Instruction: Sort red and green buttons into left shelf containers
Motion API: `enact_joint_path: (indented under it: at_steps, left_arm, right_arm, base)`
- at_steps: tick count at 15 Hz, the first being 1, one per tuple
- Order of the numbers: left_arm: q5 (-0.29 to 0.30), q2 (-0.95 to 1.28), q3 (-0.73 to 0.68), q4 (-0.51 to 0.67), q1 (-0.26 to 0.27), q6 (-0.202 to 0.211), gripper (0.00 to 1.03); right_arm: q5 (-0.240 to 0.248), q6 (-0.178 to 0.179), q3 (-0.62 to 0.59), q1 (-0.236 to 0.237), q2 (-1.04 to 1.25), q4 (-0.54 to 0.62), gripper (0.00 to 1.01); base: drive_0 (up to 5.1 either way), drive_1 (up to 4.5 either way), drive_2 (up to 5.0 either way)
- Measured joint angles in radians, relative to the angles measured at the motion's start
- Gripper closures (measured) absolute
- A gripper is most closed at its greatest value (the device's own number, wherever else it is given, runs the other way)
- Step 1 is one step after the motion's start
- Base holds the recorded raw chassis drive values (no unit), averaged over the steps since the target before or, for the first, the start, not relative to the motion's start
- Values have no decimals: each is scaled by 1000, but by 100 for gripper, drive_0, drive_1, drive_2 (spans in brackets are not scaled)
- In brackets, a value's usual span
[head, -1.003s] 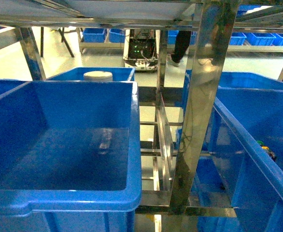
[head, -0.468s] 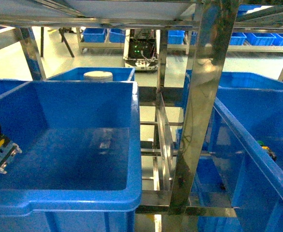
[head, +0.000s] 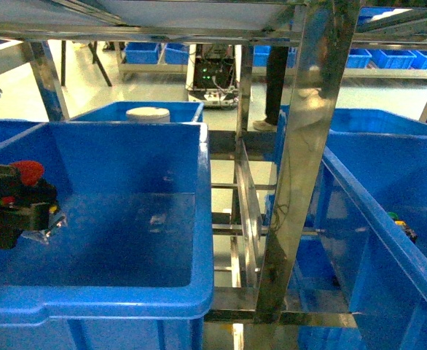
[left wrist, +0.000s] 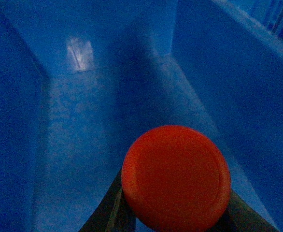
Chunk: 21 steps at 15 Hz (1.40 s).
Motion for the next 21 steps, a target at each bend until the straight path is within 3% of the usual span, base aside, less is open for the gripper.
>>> enact_joint_path:
  at_steps: [2, 4, 16, 17, 21]
  left_arm:
    - [19, 135, 117, -92, 23, 39, 77]
    - [40, 217, 180, -153, 55, 40, 77]
    - [40, 220, 180, -155, 62, 40, 77]
    - [41, 220, 180, -154, 62, 38, 71]
    - [41, 220, 180, -154, 62, 38, 23]
  right_arm:
    - [0, 0, 0, 0, 0, 0, 3]
    - [0, 0, 0, 0, 0, 0, 3]
    - [0, 0, 0, 0, 0, 0, 3]
    - [0, 0, 0, 0, 0, 0, 3]
    - [0, 0, 0, 0, 0, 0, 3]
  base:
    - [0, 0, 0]
    - [0, 0, 0]
    - [0, 0, 0]
    - [0, 0, 0]
    - [0, 0, 0]
